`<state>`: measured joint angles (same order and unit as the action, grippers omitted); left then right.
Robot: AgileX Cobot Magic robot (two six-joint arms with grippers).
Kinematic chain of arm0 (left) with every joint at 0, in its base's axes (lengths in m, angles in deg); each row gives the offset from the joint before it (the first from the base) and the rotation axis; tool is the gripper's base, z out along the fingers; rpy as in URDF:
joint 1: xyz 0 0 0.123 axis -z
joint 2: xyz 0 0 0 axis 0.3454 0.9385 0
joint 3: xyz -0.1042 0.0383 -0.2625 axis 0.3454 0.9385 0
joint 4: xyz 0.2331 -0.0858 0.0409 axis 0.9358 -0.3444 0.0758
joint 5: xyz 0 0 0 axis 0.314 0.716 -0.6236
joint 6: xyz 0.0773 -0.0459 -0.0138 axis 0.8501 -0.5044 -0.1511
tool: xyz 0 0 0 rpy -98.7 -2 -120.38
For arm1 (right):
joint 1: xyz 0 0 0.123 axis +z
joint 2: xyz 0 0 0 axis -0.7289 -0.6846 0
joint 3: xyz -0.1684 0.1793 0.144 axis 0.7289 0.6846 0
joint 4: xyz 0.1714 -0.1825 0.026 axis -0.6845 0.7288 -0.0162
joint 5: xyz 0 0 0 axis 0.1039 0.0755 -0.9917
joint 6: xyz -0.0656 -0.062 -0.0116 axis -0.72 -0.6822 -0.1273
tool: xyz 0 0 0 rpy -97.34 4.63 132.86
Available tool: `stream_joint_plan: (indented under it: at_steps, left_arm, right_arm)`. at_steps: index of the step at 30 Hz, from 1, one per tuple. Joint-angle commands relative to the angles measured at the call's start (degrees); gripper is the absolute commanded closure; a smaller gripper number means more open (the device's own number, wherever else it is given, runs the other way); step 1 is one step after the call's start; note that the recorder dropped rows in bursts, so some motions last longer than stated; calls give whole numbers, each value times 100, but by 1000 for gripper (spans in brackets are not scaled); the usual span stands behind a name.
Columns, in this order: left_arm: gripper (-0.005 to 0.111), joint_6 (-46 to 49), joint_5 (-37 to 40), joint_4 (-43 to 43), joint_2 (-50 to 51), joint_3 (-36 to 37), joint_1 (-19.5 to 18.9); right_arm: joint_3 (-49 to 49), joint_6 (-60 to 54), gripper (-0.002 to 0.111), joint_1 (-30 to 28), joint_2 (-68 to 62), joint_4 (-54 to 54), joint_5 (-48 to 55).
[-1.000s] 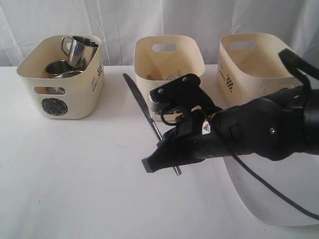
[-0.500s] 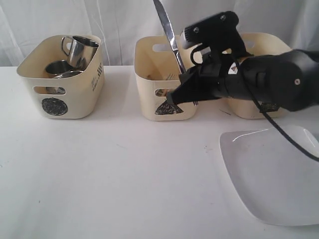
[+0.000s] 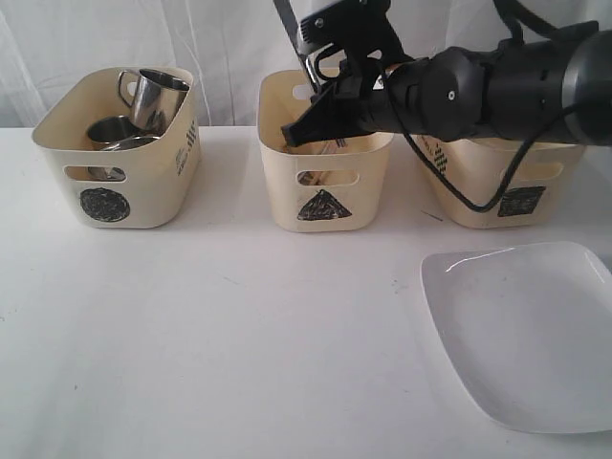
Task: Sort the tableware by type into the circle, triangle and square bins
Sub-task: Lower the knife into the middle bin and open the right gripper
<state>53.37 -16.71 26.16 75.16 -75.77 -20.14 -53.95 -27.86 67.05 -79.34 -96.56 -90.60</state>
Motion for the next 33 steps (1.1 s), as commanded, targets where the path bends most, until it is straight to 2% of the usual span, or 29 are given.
stream_joint_plan:
  at_steps: [1,20,22,29,33]
  left_arm:
    - [69,-46,0,-27,-30,25,-1]
    - [69,-46,0,-27,-30,25,-1]
    - [69,-46,0,-27,-30,25,-1]
    - [69,-46,0,-27,-30,25,-1]
    - [69,-46,0,-27,-30,25,-1]
  right_arm:
    - [-303,-67,108,-135,-137,-6,-271]
    - [-1364,-67,107,-447,-1350,-63,-47]
    - [-1364,-67,103,-457,-1406,-104,-16]
    - [-1377,-67,73,-501,-1410,-127,123]
    - [-1377,-67,69,-501,-1300,-127,237]
